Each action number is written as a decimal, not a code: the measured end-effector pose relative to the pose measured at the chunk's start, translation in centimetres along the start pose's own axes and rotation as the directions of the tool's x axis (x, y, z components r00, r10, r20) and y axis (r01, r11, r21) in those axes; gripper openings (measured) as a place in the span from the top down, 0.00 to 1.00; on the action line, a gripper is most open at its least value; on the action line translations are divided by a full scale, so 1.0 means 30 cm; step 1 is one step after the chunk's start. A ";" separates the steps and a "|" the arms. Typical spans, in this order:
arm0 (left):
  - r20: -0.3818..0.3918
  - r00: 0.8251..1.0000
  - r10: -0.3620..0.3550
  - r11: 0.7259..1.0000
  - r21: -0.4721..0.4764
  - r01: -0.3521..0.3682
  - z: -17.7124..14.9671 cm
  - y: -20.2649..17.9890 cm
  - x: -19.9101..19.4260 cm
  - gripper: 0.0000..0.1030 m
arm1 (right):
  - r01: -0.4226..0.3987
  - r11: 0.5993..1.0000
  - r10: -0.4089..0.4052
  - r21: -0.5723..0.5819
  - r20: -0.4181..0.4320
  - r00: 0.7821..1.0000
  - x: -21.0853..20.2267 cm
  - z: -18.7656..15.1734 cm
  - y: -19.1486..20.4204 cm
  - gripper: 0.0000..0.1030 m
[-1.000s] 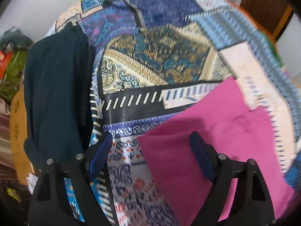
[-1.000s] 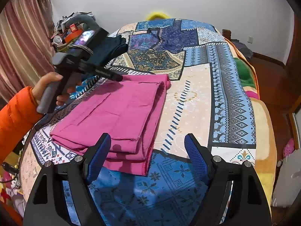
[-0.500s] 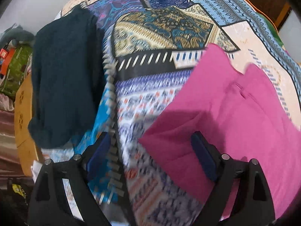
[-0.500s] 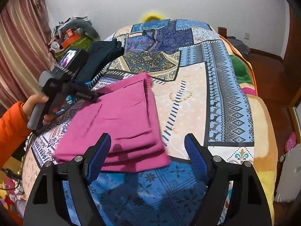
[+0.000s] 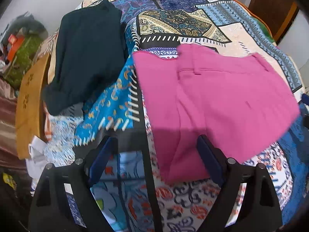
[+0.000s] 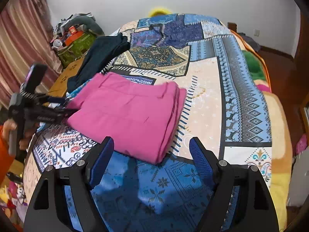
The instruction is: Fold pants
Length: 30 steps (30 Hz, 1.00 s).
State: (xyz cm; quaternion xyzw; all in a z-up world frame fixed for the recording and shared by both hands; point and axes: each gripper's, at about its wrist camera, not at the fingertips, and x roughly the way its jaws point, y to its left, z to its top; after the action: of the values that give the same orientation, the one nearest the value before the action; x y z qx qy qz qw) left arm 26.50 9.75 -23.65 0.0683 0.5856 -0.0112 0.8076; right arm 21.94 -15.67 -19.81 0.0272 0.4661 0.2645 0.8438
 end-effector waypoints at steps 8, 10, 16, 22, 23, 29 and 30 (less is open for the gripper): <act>0.053 0.999 -0.014 1.000 -0.006 0.014 -0.035 0.014 -0.034 0.32 | -0.001 1.000 -0.001 -0.025 -0.041 0.999 0.066 0.034 0.003 0.46; 0.060 0.998 -0.024 1.000 -0.018 0.025 -0.039 0.023 -0.030 0.34 | -0.007 1.000 0.006 -0.023 -0.076 0.997 0.102 0.037 -0.007 0.55; 0.067 0.998 -0.006 0.998 -0.066 0.011 -0.080 0.075 -0.025 0.47 | -0.034 0.999 0.032 -0.016 -0.130 0.991 0.143 0.021 -0.026 0.62; 0.069 0.997 0.027 0.999 -0.045 -0.024 -0.080 0.079 -0.053 0.48 | -0.031 0.999 0.025 -0.034 -0.150 0.988 0.139 0.019 -0.022 0.62; 0.076 0.996 0.034 0.999 -0.038 -0.032 -0.073 0.080 -0.066 0.48 | -0.027 0.999 0.020 -0.046 -0.153 0.988 0.133 0.026 -0.018 0.62; 0.187 0.982 0.029 0.999 -0.030 -0.024 -0.001 0.082 -0.178 0.48 | 0.002 0.996 -0.010 -0.088 -0.097 0.995 0.061 0.096 0.000 0.51; 0.198 0.980 0.020 0.999 -0.030 -0.014 0.015 0.078 -0.189 0.47 | 0.000 0.995 -0.007 -0.098 -0.079 0.997 0.051 0.112 0.008 0.48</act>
State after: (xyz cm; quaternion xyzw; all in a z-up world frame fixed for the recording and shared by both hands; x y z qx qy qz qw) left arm 25.37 11.65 -17.93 0.0601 0.5016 -0.0027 0.8630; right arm 25.18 -14.08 -19.02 -0.0257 0.4859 0.2865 0.8254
